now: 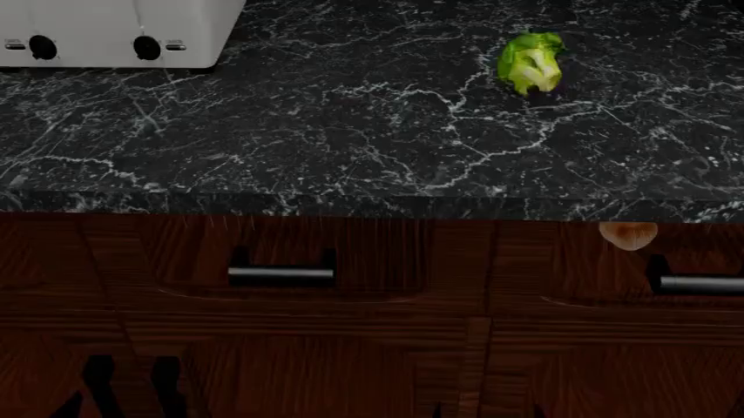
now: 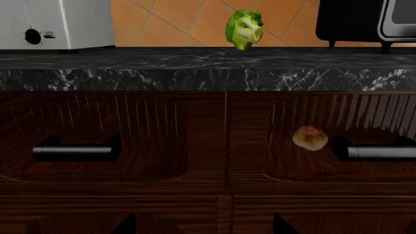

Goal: Open the right drawer.

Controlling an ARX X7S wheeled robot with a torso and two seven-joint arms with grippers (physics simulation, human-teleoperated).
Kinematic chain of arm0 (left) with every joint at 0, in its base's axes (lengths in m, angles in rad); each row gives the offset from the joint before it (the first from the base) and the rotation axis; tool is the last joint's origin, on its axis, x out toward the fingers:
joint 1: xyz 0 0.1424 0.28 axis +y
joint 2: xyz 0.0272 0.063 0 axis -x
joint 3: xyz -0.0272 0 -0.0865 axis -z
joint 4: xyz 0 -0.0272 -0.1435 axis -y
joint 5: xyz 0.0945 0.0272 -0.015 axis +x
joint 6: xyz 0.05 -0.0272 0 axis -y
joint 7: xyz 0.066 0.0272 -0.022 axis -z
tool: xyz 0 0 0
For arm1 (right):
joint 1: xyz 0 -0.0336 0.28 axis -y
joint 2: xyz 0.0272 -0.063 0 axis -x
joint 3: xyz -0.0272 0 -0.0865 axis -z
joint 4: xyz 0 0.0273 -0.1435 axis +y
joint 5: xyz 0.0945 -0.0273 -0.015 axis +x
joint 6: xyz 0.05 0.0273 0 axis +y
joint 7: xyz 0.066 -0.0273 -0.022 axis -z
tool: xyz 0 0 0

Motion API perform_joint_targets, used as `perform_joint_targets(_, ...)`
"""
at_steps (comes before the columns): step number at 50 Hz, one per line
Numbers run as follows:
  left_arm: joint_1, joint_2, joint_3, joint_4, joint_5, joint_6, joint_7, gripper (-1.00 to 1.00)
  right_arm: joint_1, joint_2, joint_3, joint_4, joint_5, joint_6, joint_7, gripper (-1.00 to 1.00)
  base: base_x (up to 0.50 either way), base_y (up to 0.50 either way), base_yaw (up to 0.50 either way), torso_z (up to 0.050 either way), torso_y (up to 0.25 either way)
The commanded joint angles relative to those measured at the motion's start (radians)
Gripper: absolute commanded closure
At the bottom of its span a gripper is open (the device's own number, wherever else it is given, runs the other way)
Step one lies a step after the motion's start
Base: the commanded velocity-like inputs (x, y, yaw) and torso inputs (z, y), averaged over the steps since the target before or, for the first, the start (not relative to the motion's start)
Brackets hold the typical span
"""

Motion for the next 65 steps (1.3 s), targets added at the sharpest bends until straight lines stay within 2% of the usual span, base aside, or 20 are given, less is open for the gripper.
perform_joint_targets(1, 0.0, -0.01, 0.011, 0.0, 0.0, 0.0, -0.011, -1.0, 0.0, 0.011, -0.015, 0.0, 0.01, -0.001, 0.015, -1.0, 0.0, 0.0, 0.0, 0.0, 0.0)
perform_joint_targets(5, -0.011, -0.023, 0.02, -0.021, -0.002, -0.013, -0.059, -1.0, 0.001, 0.029, -0.039, -0.002, 0.014, 0.0, 0.039, -1.0, 0.0, 0.0, 0.0, 0.0, 0.0)
perform_joint_targets(19, -0.005, -0.055, 0.064, -0.015, -0.044, -0.003, -0.08, -1.0, -0.004, 0.058, -0.067, -0.021, 0.048, 0.012, 0.076, -1.0, 0.0, -0.03, 0.0, 0.0, 0.0)
perform_joint_targets(65, -0.005, -0.111, 0.134, -0.014, -0.102, -0.001, -0.131, -1.0, 0.009, 0.112, -0.129, 0.008, 0.092, -0.003, 0.138, -1.0, 0.0, -0.37, 0.0, 0.0, 0.0)
